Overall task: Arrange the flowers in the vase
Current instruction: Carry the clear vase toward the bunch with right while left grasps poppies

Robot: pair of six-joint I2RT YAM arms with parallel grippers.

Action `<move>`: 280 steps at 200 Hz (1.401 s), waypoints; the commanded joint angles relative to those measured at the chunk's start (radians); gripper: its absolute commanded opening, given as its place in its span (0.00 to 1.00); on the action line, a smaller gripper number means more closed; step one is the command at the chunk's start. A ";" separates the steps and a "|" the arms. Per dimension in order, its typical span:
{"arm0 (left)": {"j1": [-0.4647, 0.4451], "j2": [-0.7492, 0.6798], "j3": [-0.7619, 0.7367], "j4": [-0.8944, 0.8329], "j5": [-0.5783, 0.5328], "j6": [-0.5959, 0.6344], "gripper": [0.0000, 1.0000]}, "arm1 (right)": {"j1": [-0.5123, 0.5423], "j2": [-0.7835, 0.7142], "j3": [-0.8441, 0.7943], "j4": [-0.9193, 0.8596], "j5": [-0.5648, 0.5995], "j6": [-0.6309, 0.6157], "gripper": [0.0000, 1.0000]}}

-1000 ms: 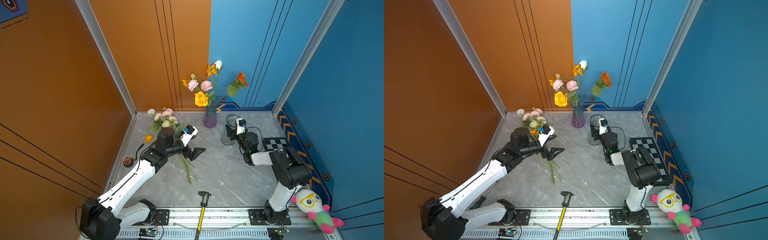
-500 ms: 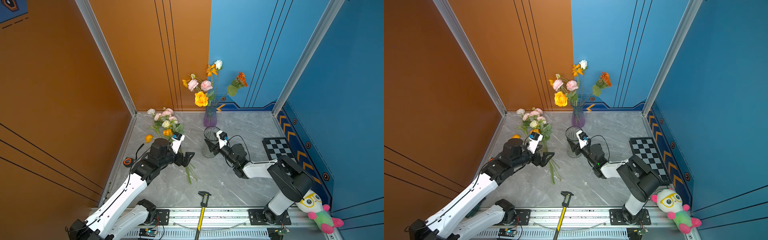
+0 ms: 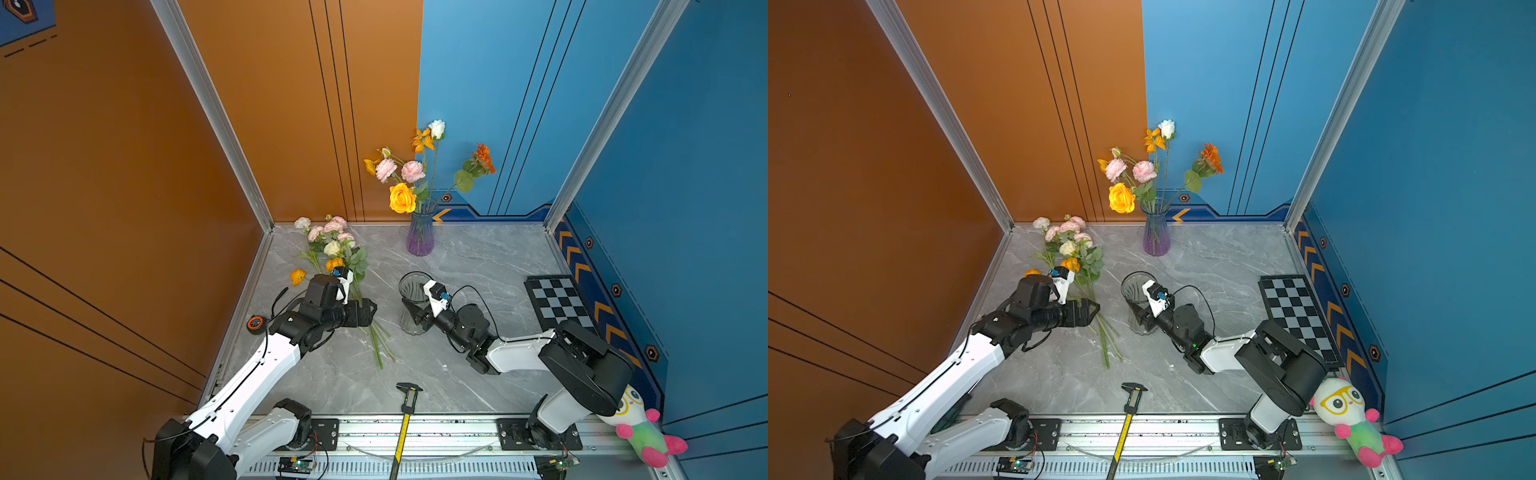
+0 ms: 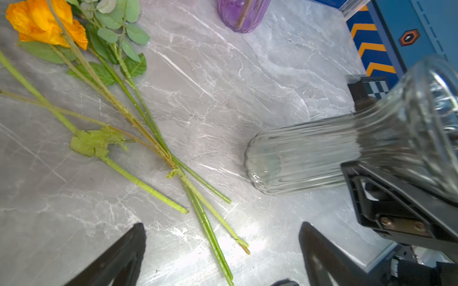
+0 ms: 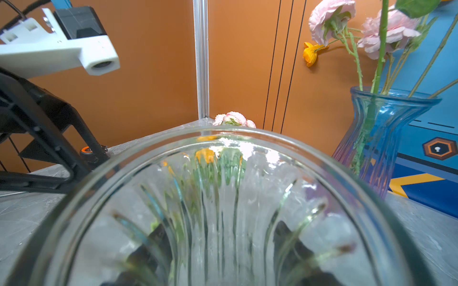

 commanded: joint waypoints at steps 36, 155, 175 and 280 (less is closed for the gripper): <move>0.014 0.135 0.018 0.018 -0.055 -0.109 0.69 | 0.003 -0.038 -0.022 0.154 0.042 -0.008 0.24; 0.064 0.331 -0.041 0.288 -0.024 -0.286 0.45 | 0.014 -0.022 -0.081 0.168 0.066 -0.003 0.89; 0.064 0.352 -0.044 0.300 -0.032 -0.288 0.45 | 0.020 -0.028 -0.097 0.164 0.081 -0.002 0.98; 0.062 0.490 -0.025 0.384 -0.011 -0.308 0.38 | 0.154 -0.420 -0.069 -0.653 0.090 0.096 1.00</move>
